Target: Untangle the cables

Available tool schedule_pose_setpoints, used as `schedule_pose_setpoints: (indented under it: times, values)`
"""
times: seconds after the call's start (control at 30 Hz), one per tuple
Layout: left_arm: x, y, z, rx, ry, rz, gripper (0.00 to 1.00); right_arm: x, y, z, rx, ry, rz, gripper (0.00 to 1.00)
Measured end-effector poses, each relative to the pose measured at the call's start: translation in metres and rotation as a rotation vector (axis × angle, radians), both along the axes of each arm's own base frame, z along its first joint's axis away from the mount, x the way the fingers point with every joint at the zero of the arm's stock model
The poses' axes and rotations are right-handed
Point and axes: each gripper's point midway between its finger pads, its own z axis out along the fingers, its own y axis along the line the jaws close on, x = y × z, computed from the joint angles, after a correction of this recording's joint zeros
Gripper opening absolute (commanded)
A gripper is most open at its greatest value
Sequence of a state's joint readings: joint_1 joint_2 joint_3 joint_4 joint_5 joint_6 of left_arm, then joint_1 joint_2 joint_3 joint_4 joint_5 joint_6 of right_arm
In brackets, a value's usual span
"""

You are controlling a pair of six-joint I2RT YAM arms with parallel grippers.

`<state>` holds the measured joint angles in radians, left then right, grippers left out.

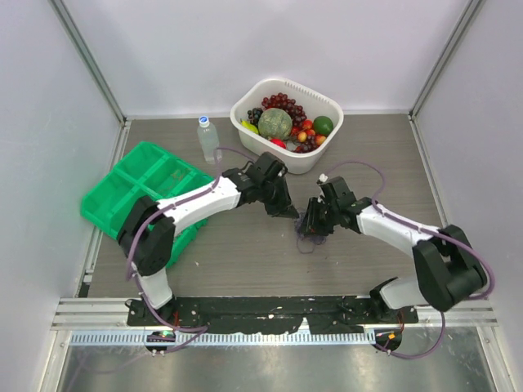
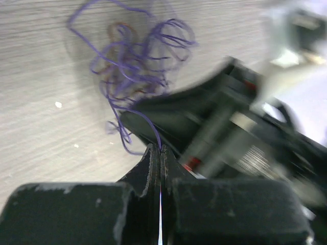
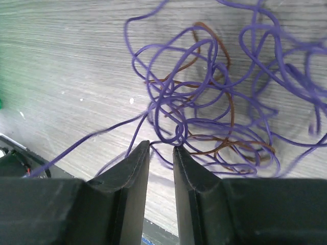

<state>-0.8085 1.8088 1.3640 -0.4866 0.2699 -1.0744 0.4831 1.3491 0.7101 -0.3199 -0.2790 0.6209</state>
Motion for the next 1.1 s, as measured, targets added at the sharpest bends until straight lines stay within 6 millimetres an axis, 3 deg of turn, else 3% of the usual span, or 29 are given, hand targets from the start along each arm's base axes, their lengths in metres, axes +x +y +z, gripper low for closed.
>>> schedule_pose_setpoints:
  times: [0.17,0.37,0.57,0.67,0.77,0.87,0.93,1.1]
  values:
    - [-0.008,-0.004,0.06,-0.13,-0.057,0.007,0.0,-0.002,0.001,-0.031,-0.028,0.091,-0.011,0.27]
    - [-0.02,0.006,0.147,-0.274,-0.21,-0.015,0.0,0.008,0.001,-0.036,-0.048,0.097,-0.05,0.28]
    - [-0.022,0.023,0.287,-0.465,-0.482,-0.07,0.0,0.016,-0.006,-0.04,-0.071,0.096,-0.085,0.29]
    - [-0.03,0.043,0.371,-0.549,-0.668,-0.084,0.0,0.024,-0.017,-0.041,-0.079,0.093,-0.123,0.29]
    - [-0.051,0.072,0.453,-0.648,-0.854,-0.072,0.0,0.03,-0.029,-0.041,-0.089,0.089,-0.156,0.29]
    - [-0.078,0.106,0.518,-0.742,-1.017,-0.041,0.0,0.035,-0.039,-0.041,-0.105,0.083,-0.177,0.29]
    - [-0.095,0.128,0.543,-0.784,-1.09,-0.013,0.0,0.036,-0.045,-0.041,-0.116,0.079,-0.188,0.29]
    - [-0.116,0.161,0.568,-0.83,-1.158,0.057,0.0,0.038,-0.06,-0.041,-0.158,0.068,-0.207,0.29]
